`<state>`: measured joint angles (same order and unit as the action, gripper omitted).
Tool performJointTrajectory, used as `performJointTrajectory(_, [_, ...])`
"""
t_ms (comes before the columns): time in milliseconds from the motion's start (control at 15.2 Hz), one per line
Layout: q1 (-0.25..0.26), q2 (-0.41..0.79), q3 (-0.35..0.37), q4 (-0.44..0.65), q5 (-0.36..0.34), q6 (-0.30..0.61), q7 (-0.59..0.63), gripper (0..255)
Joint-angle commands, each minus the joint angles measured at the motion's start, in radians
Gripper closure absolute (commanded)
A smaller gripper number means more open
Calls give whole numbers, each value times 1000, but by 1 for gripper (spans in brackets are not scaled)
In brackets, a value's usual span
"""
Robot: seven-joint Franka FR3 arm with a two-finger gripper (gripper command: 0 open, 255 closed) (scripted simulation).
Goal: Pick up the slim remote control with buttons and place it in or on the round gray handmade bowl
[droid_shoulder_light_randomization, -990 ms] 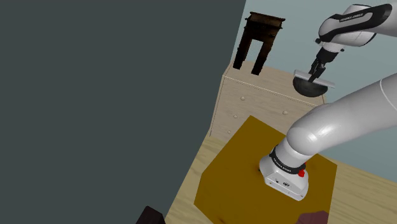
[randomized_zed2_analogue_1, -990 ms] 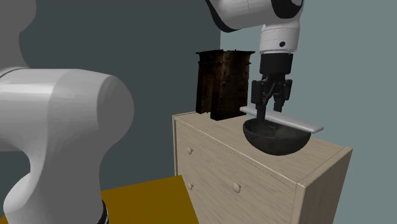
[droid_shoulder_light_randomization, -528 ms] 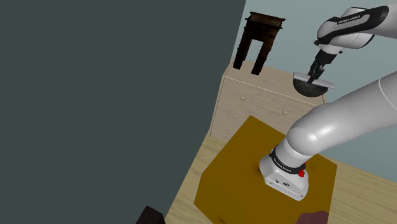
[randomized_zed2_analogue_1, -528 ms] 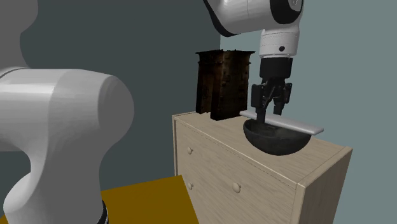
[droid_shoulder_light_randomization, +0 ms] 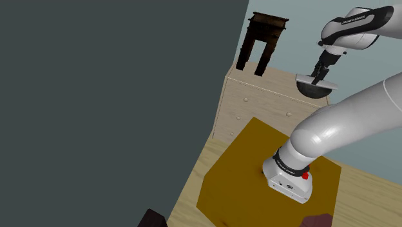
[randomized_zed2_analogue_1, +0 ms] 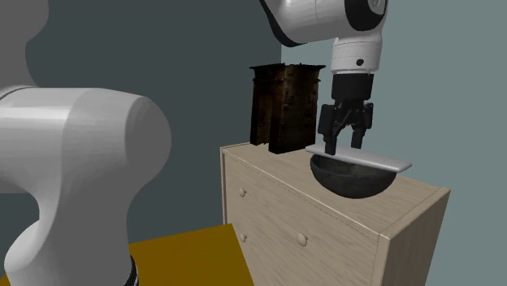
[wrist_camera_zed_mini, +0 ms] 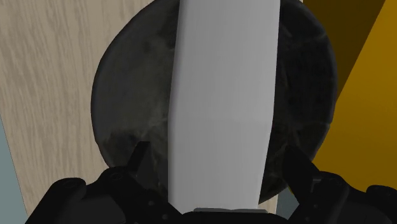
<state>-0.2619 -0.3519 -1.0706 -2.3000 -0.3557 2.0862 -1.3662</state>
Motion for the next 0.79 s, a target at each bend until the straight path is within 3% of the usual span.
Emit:
performJointTrajectory(0, [-10,-18,22,21,-6,-38,6,0])
performJointTrajectory(198, [-28,-56,74,87,-11,-139,17,0])
performJointTrajectory(726, [-28,-56,73,87,-11,-139,17,0])
